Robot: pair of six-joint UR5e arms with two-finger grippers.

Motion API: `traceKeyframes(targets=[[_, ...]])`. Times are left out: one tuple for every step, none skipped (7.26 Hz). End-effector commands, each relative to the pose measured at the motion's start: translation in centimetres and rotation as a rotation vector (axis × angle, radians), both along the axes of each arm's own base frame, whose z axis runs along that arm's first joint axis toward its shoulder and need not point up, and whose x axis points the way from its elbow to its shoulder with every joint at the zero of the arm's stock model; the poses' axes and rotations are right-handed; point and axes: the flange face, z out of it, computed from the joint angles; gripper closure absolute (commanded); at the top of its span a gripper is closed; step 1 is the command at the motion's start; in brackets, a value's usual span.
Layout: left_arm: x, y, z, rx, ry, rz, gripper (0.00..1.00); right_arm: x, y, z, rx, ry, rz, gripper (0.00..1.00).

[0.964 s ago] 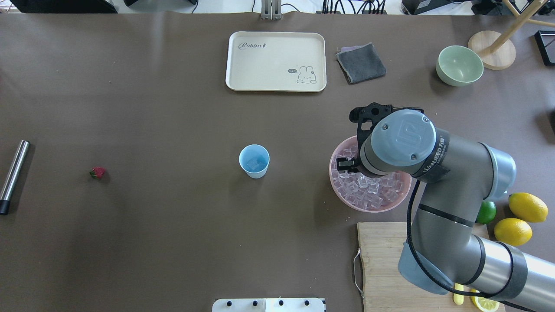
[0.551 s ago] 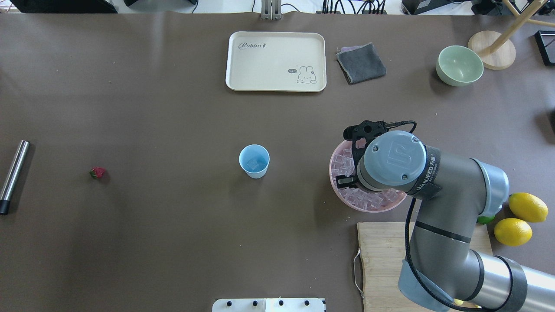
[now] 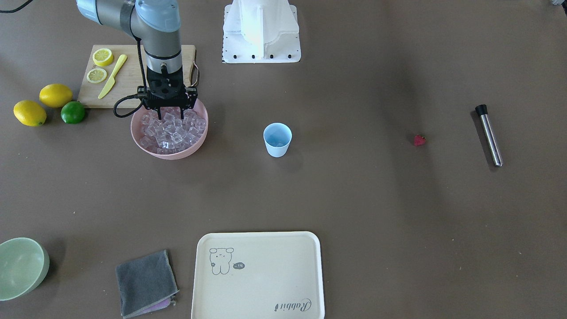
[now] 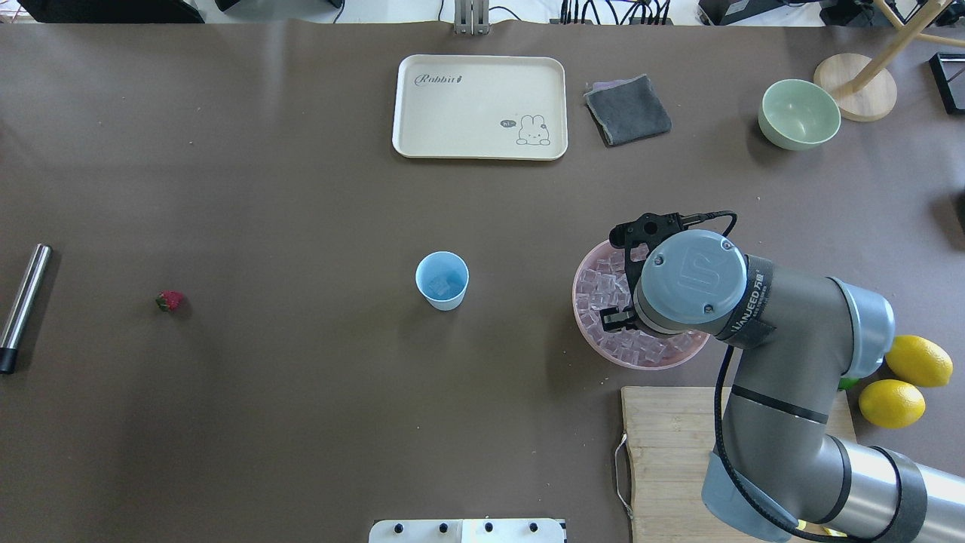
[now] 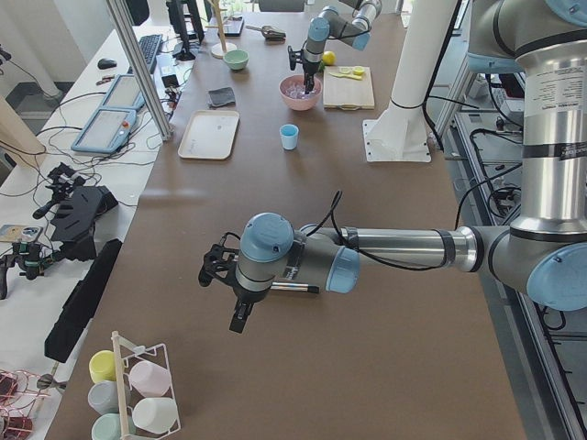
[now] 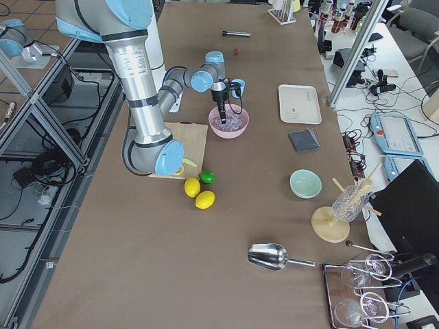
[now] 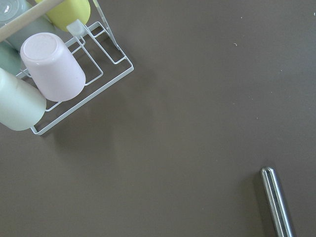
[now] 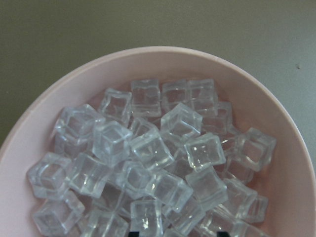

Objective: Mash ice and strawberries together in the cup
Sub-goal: 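Lower the right gripper into the bowl and grasp an ice cube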

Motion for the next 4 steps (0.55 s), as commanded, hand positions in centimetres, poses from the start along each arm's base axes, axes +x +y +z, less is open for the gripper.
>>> traceKeyframes(targets=[[0.02, 0.09, -0.04, 0.001, 0.001, 0.0, 0.01, -0.19, 0.2, 0.92, -0.011, 0.016, 0.001, 0.43], [0.01, 0.03, -0.04, 0.001, 0.001, 0.0, 0.01, -0.01, 0.29, 0.96, -0.016, 0.012, -0.004, 0.44], [-0.02, -0.11, -0.17, 0.004, -0.001, 0.0, 0.01, -0.18, 0.34, 0.53, -0.016, 0.003, -0.006, 0.59], [-0.02, -0.11, -0.09, 0.002, -0.001, 0.0, 0.01, -0.38, 0.34, 0.16, -0.014, -0.002, -0.006, 0.66]])
